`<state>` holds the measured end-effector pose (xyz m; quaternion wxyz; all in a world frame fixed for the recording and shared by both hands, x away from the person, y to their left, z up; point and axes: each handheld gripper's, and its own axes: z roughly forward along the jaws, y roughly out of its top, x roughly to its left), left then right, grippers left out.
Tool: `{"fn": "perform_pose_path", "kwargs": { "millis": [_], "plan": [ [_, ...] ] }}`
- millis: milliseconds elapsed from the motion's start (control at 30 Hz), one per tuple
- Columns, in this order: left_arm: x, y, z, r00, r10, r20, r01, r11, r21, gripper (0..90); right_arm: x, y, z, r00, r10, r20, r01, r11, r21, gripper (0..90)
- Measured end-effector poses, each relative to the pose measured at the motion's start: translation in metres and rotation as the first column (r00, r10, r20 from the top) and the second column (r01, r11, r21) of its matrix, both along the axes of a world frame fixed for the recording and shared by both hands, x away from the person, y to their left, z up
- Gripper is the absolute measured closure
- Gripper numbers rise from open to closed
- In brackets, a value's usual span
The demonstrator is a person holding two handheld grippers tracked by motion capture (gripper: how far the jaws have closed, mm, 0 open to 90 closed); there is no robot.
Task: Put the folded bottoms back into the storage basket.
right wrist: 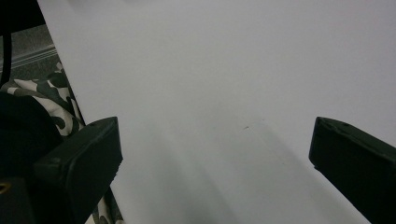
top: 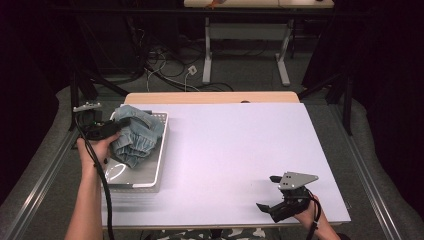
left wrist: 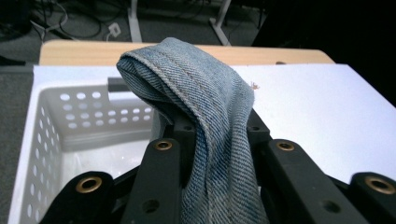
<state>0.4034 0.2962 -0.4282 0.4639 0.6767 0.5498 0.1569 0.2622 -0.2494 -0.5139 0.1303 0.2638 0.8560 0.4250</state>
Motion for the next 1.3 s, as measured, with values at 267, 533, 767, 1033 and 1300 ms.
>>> {"fn": "perform_pose_path", "kwargs": {
  "millis": [267,533,767,1033,1300],
  "plan": [
    [0.005,0.0,-0.008,0.9995,-0.01,-0.031,0.01,0.9998,0.015,73.8,0.0,0.0,0.0,1.0,0.0,0.001,0.0,1.0,0.0,2.5],
    [0.006,0.001,-0.011,0.9991,-0.01,-0.042,0.012,0.999,0.043,73.4,0.0,0.0,0.0,1.0,0.0,-0.001,0.0,1.0,-0.001,2.5],
    [0.007,0.0,-0.013,0.9985,-0.008,-0.054,0.012,0.9974,0.071,73.2,0.0,0.0,0.0,1.0,-0.001,-0.001,0.001,1.0,-0.001,2.5],
    [0.008,0.001,-0.017,0.9975,0.016,-0.068,-0.01,0.9951,0.099,73.0,0.0,0.0,0.0,1.0,-0.002,-0.001,0.002,1.0,-0.003,2.5],
    [0.01,-0.002,-0.021,0.9963,0.032,-0.079,-0.021,0.9899,0.14,72.8,0.0,0.0,0.0,1.0,-0.002,0.001,0.002,1.0,-0.001,2.5]
  ]
}}
